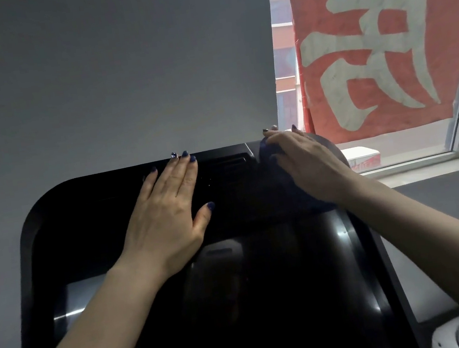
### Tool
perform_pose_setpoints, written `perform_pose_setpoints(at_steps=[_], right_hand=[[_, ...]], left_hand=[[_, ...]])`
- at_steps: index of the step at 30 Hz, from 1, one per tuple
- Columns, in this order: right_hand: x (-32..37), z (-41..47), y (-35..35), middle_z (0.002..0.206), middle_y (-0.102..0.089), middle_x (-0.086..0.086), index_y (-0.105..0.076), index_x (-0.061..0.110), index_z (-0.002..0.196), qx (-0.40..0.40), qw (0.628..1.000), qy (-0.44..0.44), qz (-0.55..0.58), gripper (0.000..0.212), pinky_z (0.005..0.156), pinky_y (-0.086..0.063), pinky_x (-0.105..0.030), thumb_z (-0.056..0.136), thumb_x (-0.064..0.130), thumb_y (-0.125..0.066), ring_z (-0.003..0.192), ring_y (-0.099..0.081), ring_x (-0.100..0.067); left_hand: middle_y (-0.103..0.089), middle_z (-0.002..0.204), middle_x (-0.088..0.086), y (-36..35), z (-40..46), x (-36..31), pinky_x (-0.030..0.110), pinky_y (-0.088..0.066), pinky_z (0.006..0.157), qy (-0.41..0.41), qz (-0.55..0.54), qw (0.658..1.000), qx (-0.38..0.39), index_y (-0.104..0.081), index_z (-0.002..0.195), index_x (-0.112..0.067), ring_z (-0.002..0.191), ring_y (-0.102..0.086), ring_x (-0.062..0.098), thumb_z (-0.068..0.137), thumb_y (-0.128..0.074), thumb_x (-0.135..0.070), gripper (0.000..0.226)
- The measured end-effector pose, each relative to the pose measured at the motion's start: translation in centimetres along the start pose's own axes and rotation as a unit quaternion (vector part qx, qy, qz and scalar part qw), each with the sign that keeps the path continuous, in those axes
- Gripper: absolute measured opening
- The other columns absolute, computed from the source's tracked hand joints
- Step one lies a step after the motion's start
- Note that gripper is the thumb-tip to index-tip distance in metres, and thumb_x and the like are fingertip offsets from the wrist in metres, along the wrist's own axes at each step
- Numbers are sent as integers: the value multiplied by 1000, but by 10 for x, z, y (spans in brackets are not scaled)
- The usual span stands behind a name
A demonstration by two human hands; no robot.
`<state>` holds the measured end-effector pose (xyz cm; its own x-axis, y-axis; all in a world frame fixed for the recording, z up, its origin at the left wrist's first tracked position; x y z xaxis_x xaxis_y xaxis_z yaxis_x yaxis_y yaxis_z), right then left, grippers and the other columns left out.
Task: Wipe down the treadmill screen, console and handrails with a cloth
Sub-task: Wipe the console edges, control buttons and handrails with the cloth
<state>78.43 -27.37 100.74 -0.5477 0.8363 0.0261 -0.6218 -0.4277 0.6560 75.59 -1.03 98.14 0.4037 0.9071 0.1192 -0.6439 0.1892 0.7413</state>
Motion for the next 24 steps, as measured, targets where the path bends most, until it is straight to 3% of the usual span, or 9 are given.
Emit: perform_pose_setpoints(at_steps=[1, 3, 5, 7, 11, 15, 18, 22, 24], right_hand=[[-5, -4, 2, 136, -59, -11, -58, 5, 118, 1, 1000, 5, -6, 24, 113, -27, -35, 96, 13, -55, 130, -51, -26], [-5, -5, 3, 134, -60, -7, -61, 8, 117, -41, 999, -6, -5, 24, 116, -27, -42, 96, 16, -53, 129, -51, -21], [9, 1, -5, 119, -68, -11, -64, 3, 109, -97, 995, -27, 7, 18, 107, -41, -49, 95, 10, -54, 113, -61, -30], [22, 3, -19, 116, -68, -14, -63, 0, 109, -107, 994, -30, 12, 20, 101, -46, -56, 96, 11, -52, 112, -62, -34], [6, -18, -15, 137, -57, -11, -58, 3, 126, -75, 996, 38, 5, 38, 116, -32, -46, 98, 24, -44, 132, -49, -25], [8, -23, -17, 145, -50, -13, -53, 0, 132, -92, 995, 40, 8, 41, 115, -31, -52, 98, 21, -45, 139, -41, -24], [16, -21, -28, 152, -40, -12, -47, 0, 141, -68, 994, 87, 3, 46, 120, -24, -48, 102, 23, -44, 145, -32, -23], [1, -25, -16, 148, -45, -14, -52, -1, 137, -80, 993, 83, -2, 41, 118, -28, -45, 98, 15, -52, 140, -41, -26], [2, -24, -12, 143, -51, -15, -56, 0, 132, -94, 994, 48, 16, 39, 119, -27, -35, 97, 15, -52, 135, -47, -27]], left_hand=[[-17, 164, 3, -1, 0, 0, 36, -6, 123, 0, 0, 1000, 1, -19, 157, -13, 152, -10, 13, 92, -20, -56, 78], [-18, 164, 3, -2, 0, -1, 37, -7, 123, -1, 4, 1000, -1, -20, 157, -12, 152, -11, 14, 92, -22, -55, 77], [-18, 164, 4, -3, -1, -1, 37, -7, 123, 0, 6, 1000, -5, -20, 156, -12, 152, -12, 14, 93, -23, -54, 76], [-18, 164, 4, -3, -1, -2, 36, -6, 123, 0, 6, 1000, -9, -21, 156, -12, 152, -13, 15, 93, -24, -53, 76], [-18, 164, 4, -1, -1, -1, 35, -4, 123, -4, 2, 1000, -8, -21, 156, -12, 152, -12, 15, 92, -23, -53, 76], [-20, 164, 5, -3, -1, -1, 35, -6, 122, -6, 3, 1000, -9, -23, 156, -11, 151, -15, 16, 92, -24, -52, 76], [-23, 163, 6, -3, -1, -1, 36, -7, 122, -8, 9, 1000, -13, -25, 155, -10, 151, -18, 18, 92, -26, -51, 76], [-18, 164, 5, 0, -1, -2, 35, -4, 123, -7, -1, 1000, -1, -20, 157, -11, 152, -12, 16, 91, -20, -53, 78], [-8, 166, 2, 4, 0, 0, 32, 2, 123, -11, -12, 1000, 10, -11, 158, -14, 152, -1, 11, 88, -13, -57, 81]])
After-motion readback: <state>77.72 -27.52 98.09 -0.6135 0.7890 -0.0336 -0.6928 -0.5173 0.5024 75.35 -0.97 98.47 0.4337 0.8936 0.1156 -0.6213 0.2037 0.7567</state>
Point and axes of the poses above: each hand's wrist, its own z-axis towards the middle knuckle, its own y-axis out of the back of the hand, x = y × z, the point moved 2 cm from there along z, towards the middle knuckle
